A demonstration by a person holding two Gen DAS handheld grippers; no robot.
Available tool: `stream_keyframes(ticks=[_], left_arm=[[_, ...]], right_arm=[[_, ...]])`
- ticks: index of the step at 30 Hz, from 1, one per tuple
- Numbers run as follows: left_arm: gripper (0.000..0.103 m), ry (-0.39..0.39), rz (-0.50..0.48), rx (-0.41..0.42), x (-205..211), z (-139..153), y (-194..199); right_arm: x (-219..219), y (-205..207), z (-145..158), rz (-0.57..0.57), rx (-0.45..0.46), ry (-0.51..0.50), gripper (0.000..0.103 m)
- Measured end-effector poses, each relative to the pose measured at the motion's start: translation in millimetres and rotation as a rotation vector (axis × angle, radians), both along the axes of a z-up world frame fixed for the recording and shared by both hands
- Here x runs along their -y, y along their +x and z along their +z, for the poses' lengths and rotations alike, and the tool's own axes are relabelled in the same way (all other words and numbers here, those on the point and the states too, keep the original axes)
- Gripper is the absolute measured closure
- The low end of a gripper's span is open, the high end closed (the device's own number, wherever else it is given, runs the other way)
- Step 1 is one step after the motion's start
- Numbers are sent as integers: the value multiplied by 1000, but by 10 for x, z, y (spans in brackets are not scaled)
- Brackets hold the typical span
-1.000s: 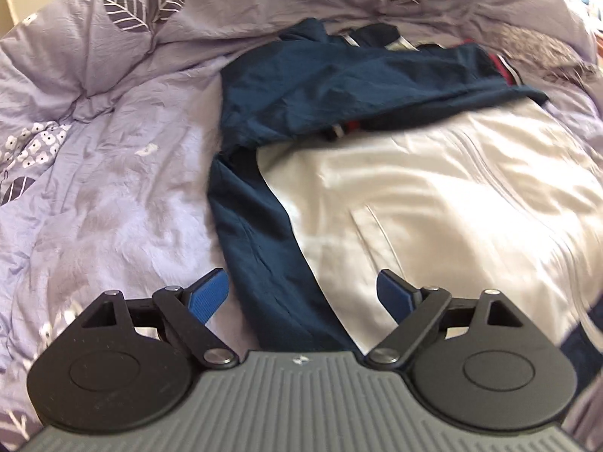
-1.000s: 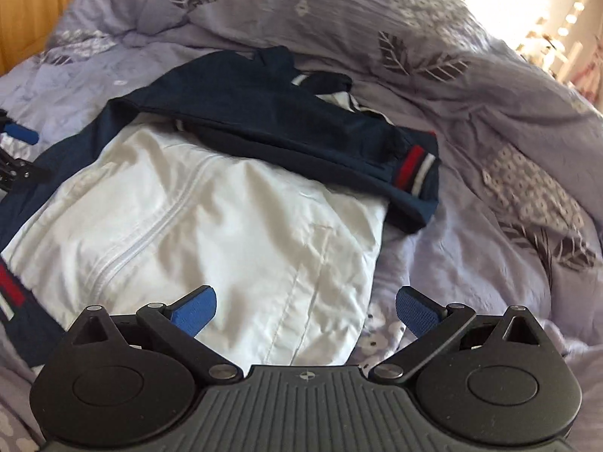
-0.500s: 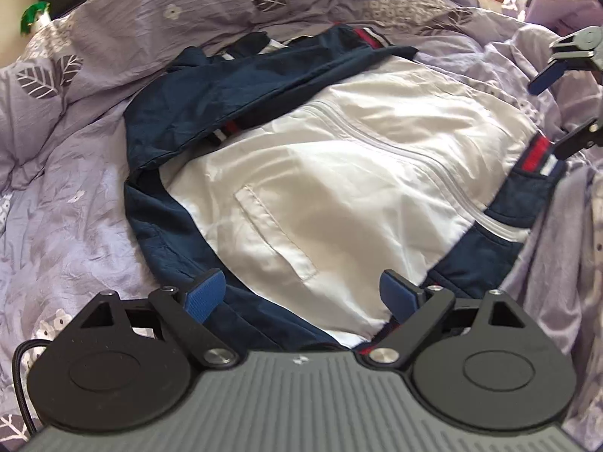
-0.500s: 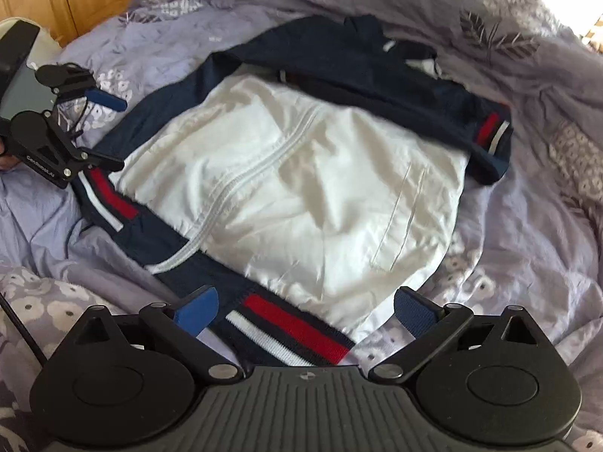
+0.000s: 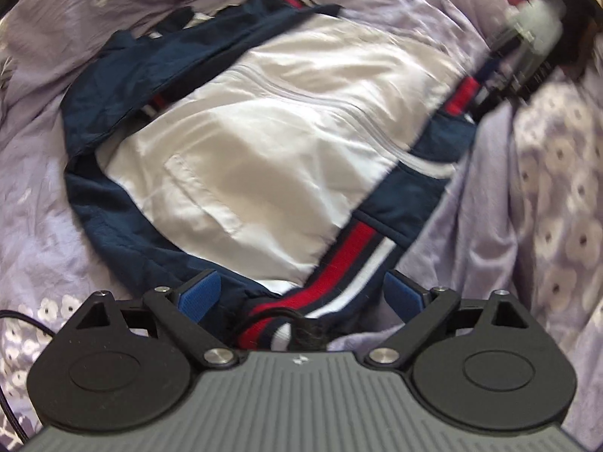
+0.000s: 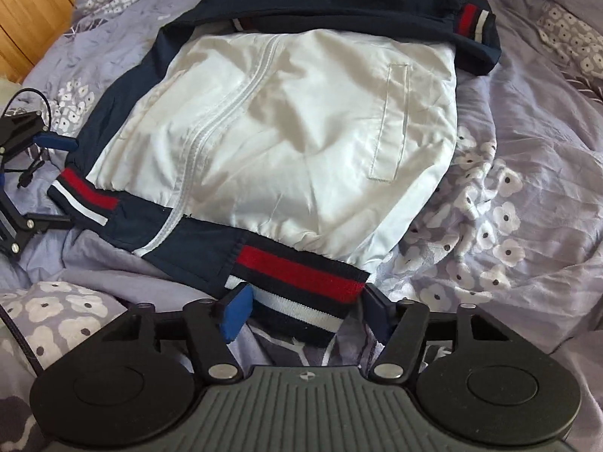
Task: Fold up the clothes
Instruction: 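Grasp the striped waistband hem with both tools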
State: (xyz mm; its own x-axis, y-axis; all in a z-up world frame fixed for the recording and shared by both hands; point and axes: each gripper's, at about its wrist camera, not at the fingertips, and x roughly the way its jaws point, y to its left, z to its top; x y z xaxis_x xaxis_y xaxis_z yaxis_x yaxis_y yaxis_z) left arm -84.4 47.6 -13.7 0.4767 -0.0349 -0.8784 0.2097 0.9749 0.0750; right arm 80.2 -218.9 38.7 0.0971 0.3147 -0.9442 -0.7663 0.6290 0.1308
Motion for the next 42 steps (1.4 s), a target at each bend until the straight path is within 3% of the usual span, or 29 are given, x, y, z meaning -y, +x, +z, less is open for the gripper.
stream_keyframes(ticks=[3, 12, 20, 25, 28, 31, 35, 39, 42], left_arm=[[7, 96, 4, -9, 89, -77, 11], [5, 110, 69, -25, 10, -98, 18], [6, 160, 8, -11, 145, -119, 2], [6, 192, 174, 116, -139, 37, 135], [6, 211, 290, 221, -419, 228, 331], [6, 285, 338, 311, -620, 381, 591], [6, 354, 411, 374, -859, 501, 1099], [6, 321, 525, 394, -1250, 552, 1659], [6, 193, 616, 380, -1657, 549, 2099]], right_arm=[[86, 77, 12, -73, -24, 45, 56], [137, 156, 314, -141, 48, 232, 86], [-27, 361, 533, -203, 97, 358, 92], [-57, 514, 777, -243, 119, 449, 93], [-134, 640, 935, -241, 193, 466, 93], [-250, 828, 1090, -241, 278, 494, 93], [-461, 1219, 1150, -270, 388, 532, 93], [-761, 1759, 1105, -340, 484, 563, 95], [-930, 2176, 979, -385, 508, 563, 95]])
